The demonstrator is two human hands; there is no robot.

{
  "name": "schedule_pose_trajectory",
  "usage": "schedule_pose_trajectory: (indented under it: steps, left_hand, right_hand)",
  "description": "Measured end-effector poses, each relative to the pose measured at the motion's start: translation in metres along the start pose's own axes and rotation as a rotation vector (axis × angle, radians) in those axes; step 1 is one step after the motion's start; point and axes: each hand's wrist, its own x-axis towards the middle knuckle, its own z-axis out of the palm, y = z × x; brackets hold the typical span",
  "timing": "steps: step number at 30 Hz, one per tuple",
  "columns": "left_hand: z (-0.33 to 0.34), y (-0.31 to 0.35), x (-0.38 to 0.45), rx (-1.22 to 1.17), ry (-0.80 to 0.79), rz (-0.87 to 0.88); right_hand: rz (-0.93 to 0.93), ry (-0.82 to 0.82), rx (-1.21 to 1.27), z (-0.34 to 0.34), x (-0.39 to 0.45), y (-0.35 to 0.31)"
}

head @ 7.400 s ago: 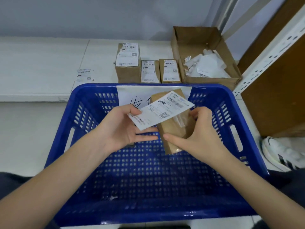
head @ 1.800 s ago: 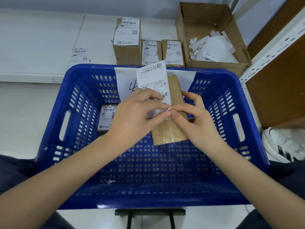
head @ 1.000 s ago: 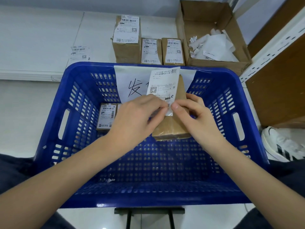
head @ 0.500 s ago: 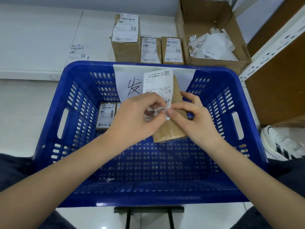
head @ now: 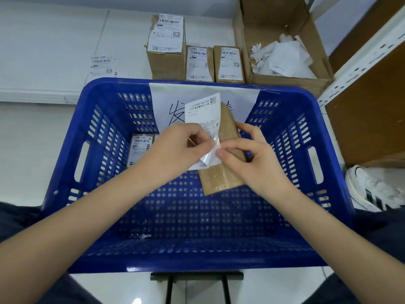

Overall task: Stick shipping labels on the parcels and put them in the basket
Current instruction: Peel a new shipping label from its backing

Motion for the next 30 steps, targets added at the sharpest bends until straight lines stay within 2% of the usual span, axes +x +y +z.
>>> schedule_pose_trajectory:
  steps: [10, 18, 30]
  left_hand:
    - [-0.013, 0.0, 0.005, 0.078, 0.038, -0.027]
    - [-0.007, 0.004, -0.003, 0.117, -0.007, 0.096]
    - [-0.004, 0.004, -0.006, 0.125, -0.008, 0.139]
  right_hand:
    - [0.074, 0.032, 0.001, -0.001, 0.002, 0.0]
    - [0.13, 0.001, 0.03, -0.003, 0.003, -0.006]
    - [0.123, 0.013, -0.001, -0.003, 0.005, 0.001]
